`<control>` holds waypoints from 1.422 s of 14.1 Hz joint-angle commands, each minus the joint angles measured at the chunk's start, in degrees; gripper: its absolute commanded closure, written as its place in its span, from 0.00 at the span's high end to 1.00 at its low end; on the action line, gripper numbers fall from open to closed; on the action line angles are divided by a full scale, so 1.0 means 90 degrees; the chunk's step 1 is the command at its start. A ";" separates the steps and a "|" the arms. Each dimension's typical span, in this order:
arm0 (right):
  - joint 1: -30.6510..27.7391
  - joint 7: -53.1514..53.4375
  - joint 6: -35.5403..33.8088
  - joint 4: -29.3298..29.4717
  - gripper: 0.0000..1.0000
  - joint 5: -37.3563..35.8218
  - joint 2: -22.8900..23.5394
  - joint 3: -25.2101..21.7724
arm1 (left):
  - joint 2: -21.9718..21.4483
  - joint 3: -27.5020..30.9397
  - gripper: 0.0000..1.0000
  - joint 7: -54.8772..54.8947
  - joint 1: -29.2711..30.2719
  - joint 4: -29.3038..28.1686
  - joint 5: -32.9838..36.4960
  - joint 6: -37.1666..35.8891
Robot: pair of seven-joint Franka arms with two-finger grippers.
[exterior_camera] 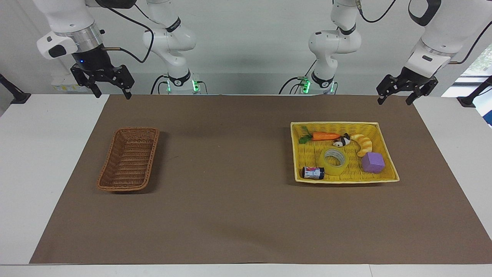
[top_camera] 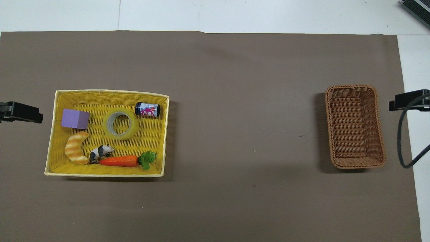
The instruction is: Move tape to another basket
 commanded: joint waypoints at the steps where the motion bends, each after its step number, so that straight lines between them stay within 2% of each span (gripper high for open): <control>1: -0.0046 -0.0070 -0.0007 -0.0093 1.00 0.0011 -0.0105 0.0033 | -0.0177 0.0076 1.00 0.0080 -0.0035 -0.0116 -0.0069 -0.0160; 14: -0.0046 -0.0070 -0.0017 -0.0093 1.00 0.0011 -0.0105 0.0033 | -0.0266 0.0067 1.00 0.0022 -0.0084 -0.0469 -0.0069 0.0045; 20: -0.0046 -0.0070 -0.0017 -0.0093 1.00 0.0021 -0.0105 0.0032 | -0.0344 -0.0021 1.00 -0.0017 -0.0171 -0.1171 -0.0069 0.0913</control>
